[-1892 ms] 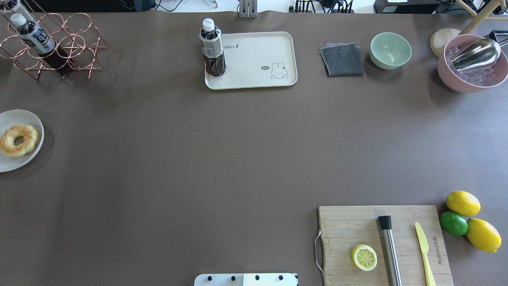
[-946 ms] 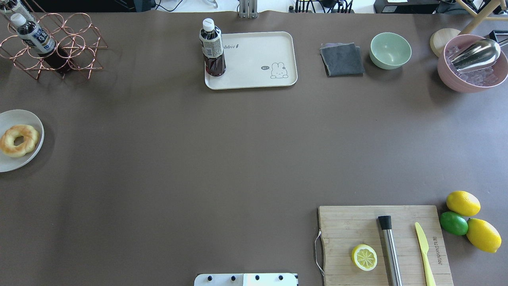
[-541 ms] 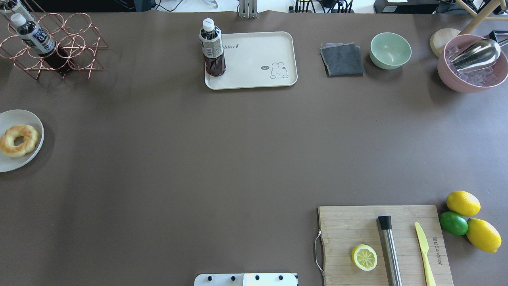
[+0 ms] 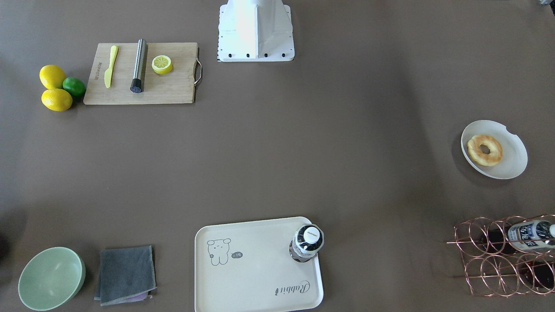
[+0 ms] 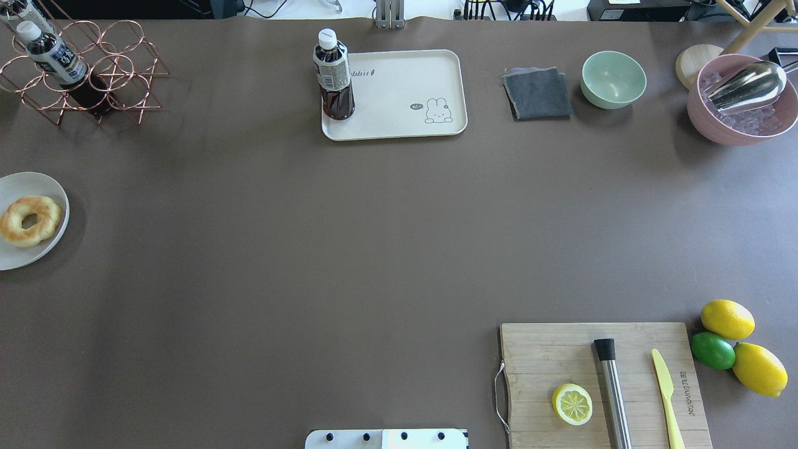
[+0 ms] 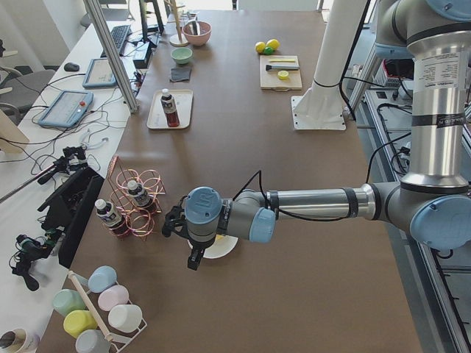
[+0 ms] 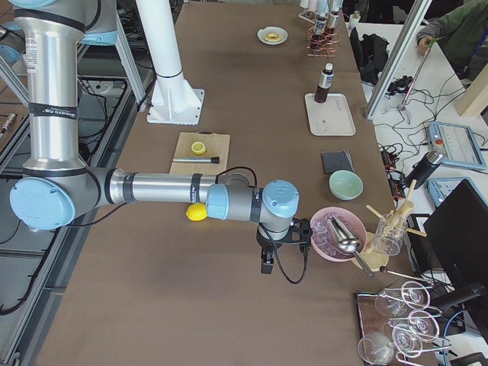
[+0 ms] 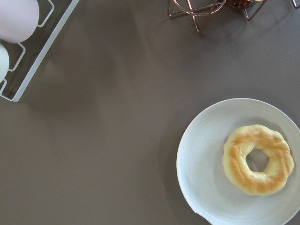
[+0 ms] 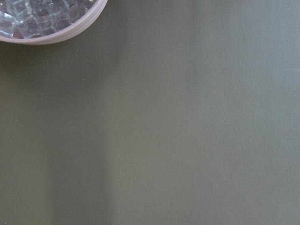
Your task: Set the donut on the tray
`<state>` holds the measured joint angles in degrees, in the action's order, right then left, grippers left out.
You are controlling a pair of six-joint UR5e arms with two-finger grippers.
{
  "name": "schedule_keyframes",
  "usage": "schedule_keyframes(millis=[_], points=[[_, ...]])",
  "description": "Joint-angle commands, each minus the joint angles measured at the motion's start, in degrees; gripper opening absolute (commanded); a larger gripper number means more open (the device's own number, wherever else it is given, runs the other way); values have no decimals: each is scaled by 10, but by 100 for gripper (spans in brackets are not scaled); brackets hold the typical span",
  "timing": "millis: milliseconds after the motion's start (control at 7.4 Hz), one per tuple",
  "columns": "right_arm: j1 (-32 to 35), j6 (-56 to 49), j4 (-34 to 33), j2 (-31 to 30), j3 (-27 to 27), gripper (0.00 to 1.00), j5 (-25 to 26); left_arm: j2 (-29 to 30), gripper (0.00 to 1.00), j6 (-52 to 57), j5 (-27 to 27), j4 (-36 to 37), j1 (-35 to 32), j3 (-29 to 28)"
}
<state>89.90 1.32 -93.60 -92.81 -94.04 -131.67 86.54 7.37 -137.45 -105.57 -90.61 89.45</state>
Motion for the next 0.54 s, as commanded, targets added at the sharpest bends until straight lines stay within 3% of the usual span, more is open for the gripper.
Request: schedule_keyframes(millis=[0, 270, 405], points=[[0, 0, 1, 0, -3, 100, -1, -3, 98, -2, -32, -11, -1, -2], [0, 0, -1, -15, -53, 100, -10, 1, 98, -6, -54, -60, 2, -23], [6, -6, 1, -26, -69, 100, -80, 4, 98, -5, -54, -60, 4, -29]])
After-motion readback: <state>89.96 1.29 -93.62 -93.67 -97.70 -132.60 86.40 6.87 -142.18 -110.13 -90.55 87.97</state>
